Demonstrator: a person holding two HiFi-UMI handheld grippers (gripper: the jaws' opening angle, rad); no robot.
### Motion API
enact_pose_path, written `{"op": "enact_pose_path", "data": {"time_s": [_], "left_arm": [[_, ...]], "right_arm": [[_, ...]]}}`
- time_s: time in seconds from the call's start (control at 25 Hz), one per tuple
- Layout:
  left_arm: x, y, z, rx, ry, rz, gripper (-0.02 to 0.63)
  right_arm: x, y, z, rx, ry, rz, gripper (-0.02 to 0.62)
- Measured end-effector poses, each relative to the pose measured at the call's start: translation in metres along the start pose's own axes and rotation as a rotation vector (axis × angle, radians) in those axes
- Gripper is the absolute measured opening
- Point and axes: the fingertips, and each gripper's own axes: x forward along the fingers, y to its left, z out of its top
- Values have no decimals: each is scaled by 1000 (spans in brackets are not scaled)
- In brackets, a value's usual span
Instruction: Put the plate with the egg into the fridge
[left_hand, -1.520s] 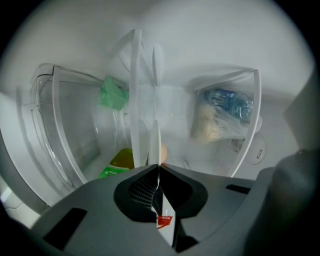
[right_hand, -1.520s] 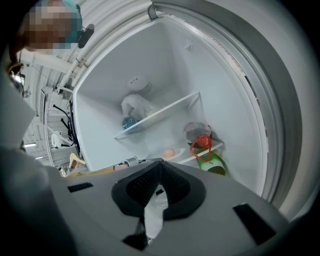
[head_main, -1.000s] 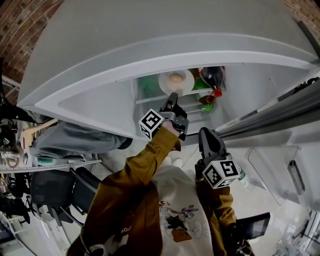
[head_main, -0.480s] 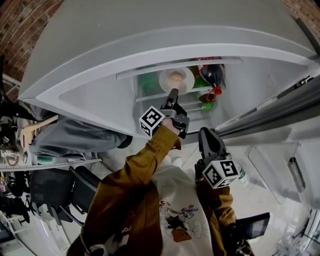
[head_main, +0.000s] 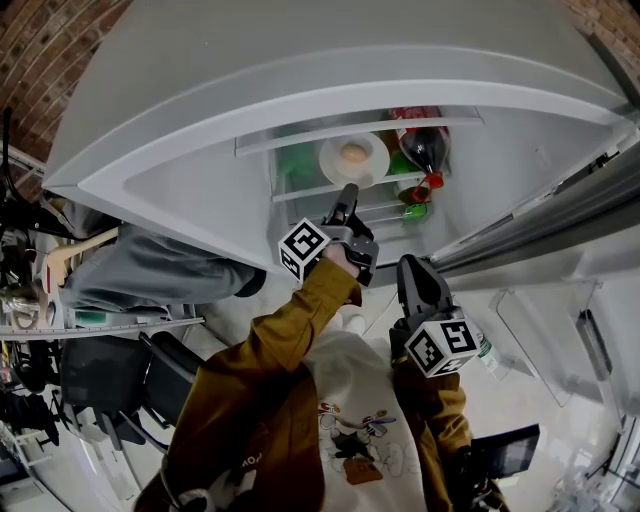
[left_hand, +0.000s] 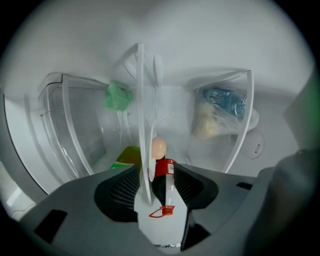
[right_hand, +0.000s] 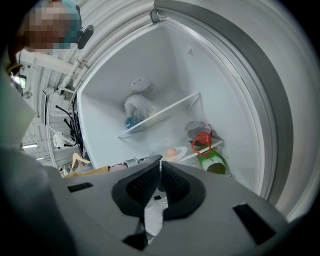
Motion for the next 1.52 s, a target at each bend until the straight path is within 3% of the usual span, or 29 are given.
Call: {"op": "enact_pose_path", "data": {"time_s": [0.36,0.6,0.72,0.88,1.0,1.12,1.32,1.52], "left_arm": [[-13,-31,-14,41,50,-68,183],[-23,-42,-15,101,56,-80,8],[-26,-44,-16,96,56,-89,7],[-28,-53,-22,161,83,-120,7],[-27,-64,-34,209,159,-165,8],[-31,-84,-46,342,229,-216,7],[-50,-121,-47,540,226,-340,8],[-75,-126,-45,685,270,-351,8]], "right_arm": [[-4,6,-5,2,4,5,6],[-6,8,-4,-2,-6,6,6],[-7,9,-4,-4,-11,5,6],[-9,11,-4,-18,-22,11,6],[-11,13,-4,-22,-27,20,6],[-12,14,-3,-28,-29,18,6],[-11,13,-3,-31,-32,12,6],[-6,19,1,-59,-33,24,6]]}}
